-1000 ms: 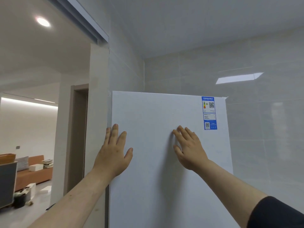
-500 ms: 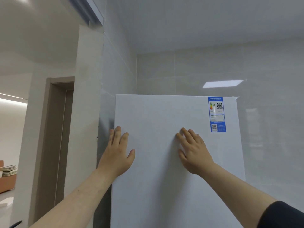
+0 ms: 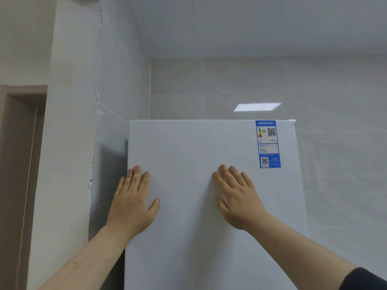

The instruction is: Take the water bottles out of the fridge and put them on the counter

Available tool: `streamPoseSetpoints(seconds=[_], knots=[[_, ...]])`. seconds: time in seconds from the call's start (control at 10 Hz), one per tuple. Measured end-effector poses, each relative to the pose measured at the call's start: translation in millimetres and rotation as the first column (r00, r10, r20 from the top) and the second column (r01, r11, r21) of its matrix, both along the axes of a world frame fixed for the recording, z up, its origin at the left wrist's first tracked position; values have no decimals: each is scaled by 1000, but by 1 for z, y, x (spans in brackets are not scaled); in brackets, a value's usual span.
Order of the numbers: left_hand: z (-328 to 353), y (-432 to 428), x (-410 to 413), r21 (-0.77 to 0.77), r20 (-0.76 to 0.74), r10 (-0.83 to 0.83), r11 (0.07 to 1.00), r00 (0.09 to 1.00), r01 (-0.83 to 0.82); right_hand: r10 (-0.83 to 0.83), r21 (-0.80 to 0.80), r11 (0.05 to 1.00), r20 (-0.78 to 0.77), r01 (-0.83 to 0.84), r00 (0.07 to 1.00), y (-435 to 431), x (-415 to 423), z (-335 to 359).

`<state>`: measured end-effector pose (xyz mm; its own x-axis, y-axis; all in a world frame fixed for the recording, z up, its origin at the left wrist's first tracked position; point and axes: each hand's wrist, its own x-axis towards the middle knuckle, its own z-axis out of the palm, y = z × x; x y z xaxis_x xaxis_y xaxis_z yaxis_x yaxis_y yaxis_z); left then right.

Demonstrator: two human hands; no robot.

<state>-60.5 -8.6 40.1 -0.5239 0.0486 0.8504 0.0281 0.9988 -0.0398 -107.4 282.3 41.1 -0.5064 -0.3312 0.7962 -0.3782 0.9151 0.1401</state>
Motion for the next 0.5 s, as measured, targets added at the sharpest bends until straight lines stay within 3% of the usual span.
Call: streamPoseSetpoints(seconds=[0.2,0.5], knots=[[1,2,-4,-17,-19,28,999,999,-29,0,-10,1000,-42,0,999,1,-6,1],[12,18,10,94,64,6,995,998,-12,85,-68,995,165,-74,983,2,20,17]])
